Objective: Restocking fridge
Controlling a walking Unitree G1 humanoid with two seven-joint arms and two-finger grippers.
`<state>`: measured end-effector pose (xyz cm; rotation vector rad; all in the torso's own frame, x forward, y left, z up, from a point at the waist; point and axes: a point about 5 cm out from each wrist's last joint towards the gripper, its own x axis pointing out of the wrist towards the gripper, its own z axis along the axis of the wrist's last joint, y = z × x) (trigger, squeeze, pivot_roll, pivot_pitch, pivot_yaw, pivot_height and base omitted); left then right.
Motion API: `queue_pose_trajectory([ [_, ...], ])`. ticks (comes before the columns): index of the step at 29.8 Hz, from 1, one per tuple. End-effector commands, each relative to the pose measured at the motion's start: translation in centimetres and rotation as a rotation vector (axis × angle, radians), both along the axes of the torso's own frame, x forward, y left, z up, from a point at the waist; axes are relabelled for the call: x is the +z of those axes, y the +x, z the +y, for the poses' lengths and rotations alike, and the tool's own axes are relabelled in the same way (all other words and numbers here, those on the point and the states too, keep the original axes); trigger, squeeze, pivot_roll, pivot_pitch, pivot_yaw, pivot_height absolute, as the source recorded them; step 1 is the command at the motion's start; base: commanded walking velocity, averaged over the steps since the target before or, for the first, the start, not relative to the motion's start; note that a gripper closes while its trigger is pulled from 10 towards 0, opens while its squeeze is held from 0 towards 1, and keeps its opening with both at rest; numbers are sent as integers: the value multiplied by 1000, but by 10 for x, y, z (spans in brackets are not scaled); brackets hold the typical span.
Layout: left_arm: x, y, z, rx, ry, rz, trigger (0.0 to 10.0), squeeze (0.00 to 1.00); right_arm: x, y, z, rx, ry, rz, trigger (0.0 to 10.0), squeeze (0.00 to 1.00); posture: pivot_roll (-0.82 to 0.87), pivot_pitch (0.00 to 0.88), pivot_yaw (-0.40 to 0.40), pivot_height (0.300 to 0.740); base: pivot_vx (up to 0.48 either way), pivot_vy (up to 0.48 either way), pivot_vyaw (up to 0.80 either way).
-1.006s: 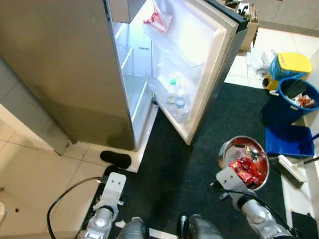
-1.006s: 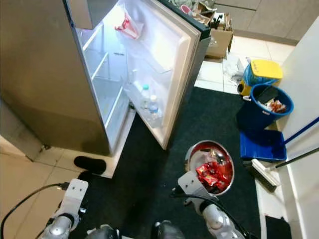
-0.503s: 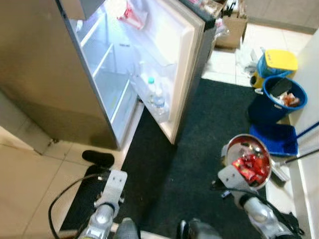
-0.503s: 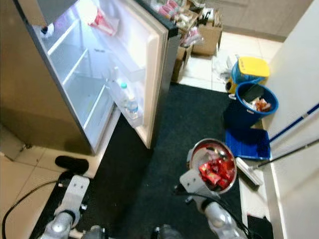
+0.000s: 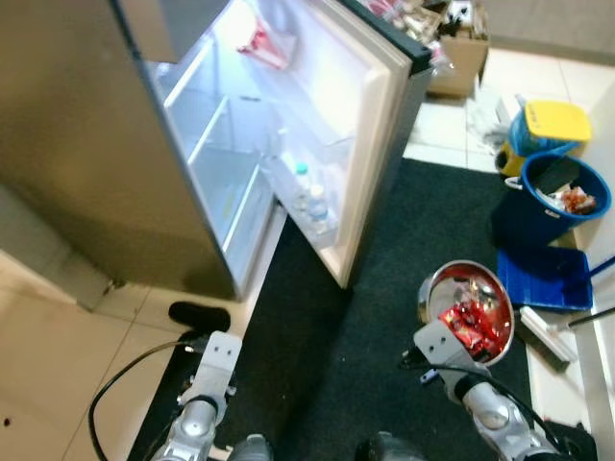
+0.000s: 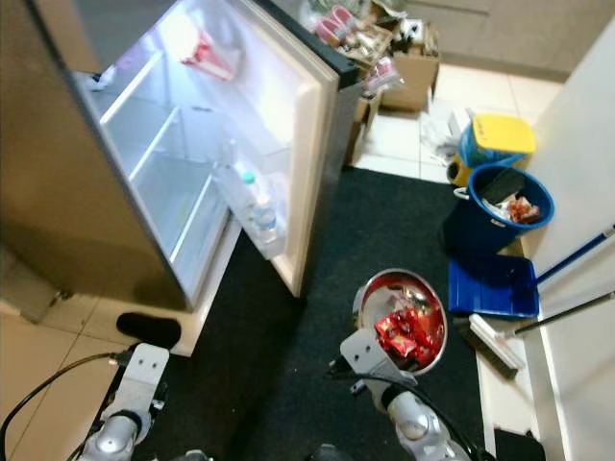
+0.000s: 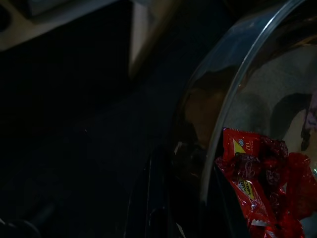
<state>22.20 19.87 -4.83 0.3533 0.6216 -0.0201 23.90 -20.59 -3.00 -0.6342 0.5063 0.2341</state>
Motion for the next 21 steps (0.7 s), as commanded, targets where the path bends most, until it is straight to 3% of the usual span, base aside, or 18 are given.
queue_pose_trajectory([
  [1,-7,-10,5,6,18,40,10000,0,2,2,-2,-11,0,-16,10000,0,-35,169,-38,740,461,0,0],
  [21,-6,-9,5,1,19,33,10000,0,3,2,-2,-14,0,-17,10000,0,-36,166,-37,740,415,0,0],
])
